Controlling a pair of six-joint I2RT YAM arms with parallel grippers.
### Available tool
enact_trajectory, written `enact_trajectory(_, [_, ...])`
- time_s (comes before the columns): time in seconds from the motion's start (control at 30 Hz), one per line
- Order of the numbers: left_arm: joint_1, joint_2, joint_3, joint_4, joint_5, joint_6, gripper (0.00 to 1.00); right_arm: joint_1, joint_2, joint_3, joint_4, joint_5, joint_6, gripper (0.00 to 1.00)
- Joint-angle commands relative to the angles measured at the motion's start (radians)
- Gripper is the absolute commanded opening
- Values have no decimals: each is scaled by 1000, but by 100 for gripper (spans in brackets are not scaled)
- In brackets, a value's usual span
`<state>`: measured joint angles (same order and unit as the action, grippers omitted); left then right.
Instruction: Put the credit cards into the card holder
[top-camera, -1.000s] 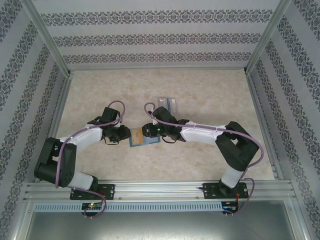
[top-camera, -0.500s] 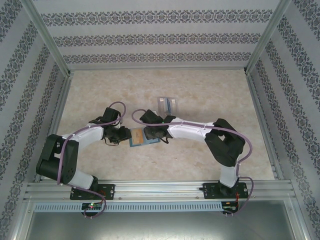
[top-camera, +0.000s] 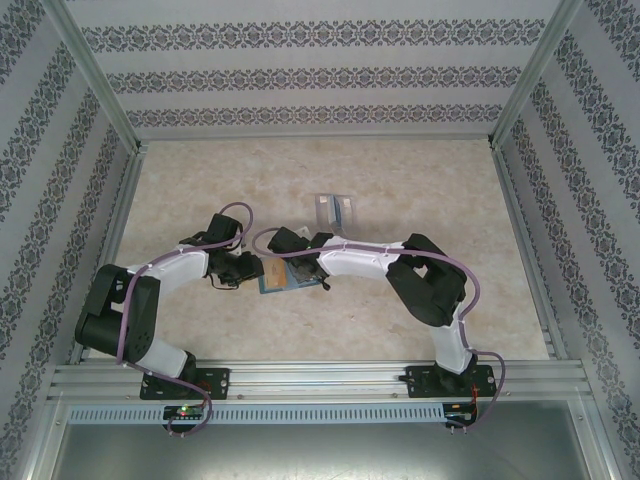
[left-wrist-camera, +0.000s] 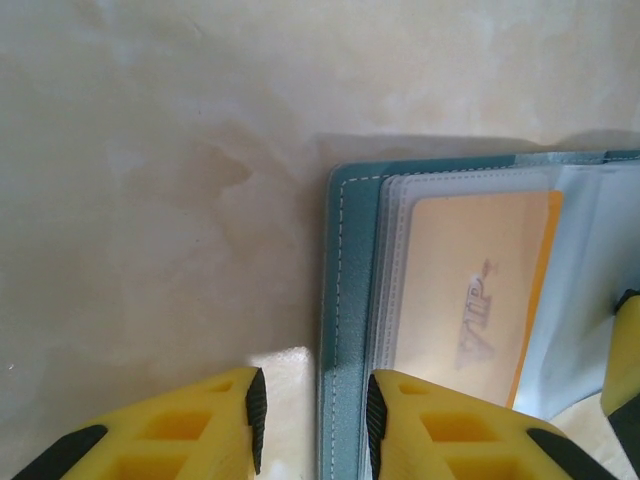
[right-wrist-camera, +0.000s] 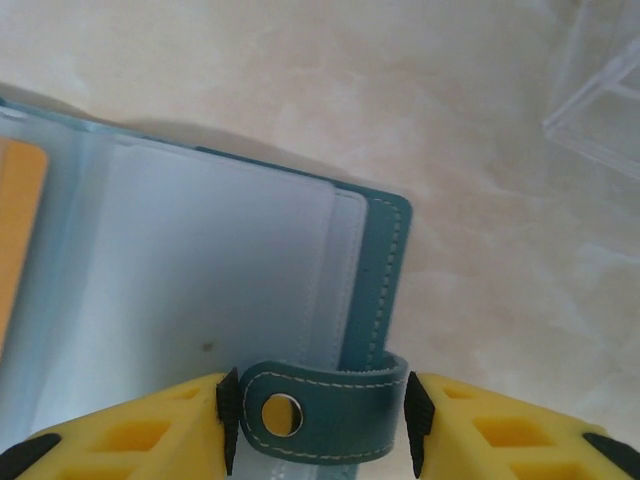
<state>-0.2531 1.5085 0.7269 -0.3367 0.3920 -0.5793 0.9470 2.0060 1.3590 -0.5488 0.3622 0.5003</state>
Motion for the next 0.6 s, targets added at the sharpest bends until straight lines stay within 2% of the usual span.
enact_trajectory(0.0, [5,7,8,-1,11,4,35,7,-17,6,-49,96,14,48])
enact_trajectory(0.2, [5,7,1,9,19,-2,35,13,-42,-6,-63,167,-9,48])
enact_trajectory(0.57, [6,10,-13,15,38,-4,34,12,-53,-27,-77,202,-8,47])
